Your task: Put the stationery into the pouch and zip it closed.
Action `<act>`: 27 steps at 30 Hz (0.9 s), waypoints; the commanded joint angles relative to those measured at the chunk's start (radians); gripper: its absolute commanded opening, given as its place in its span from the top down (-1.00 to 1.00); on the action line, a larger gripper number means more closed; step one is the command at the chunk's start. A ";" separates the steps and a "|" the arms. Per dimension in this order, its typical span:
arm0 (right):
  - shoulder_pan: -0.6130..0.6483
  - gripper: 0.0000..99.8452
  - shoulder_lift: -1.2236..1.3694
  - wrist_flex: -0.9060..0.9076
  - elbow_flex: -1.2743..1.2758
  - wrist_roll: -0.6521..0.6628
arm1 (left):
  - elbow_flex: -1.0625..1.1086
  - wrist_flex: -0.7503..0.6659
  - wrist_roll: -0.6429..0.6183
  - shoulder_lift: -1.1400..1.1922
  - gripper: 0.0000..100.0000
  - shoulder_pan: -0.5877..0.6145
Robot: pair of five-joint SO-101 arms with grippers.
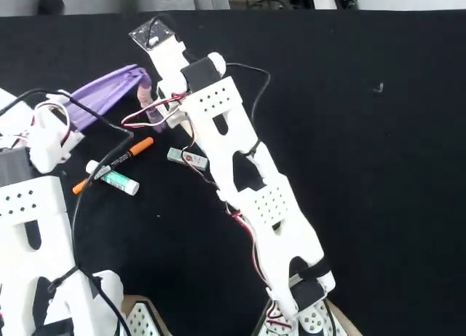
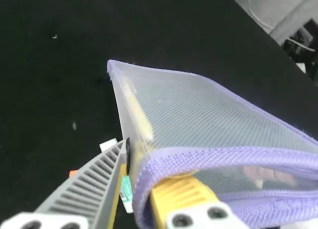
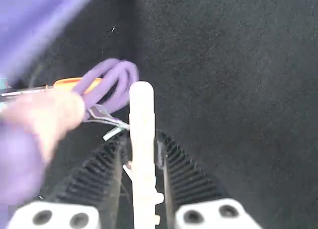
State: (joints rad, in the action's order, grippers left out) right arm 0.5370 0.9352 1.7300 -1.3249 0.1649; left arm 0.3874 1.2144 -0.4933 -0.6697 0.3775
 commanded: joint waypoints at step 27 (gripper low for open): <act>-0.126 0.98 -0.515 0.037 0.174 -0.069 | 0.113 -0.106 0.017 -0.190 0.94 -0.050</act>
State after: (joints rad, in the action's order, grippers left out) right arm 0.4219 0.5715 1.7331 -1.1838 0.1051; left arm 0.5086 1.1408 -0.4902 -0.8309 0.3621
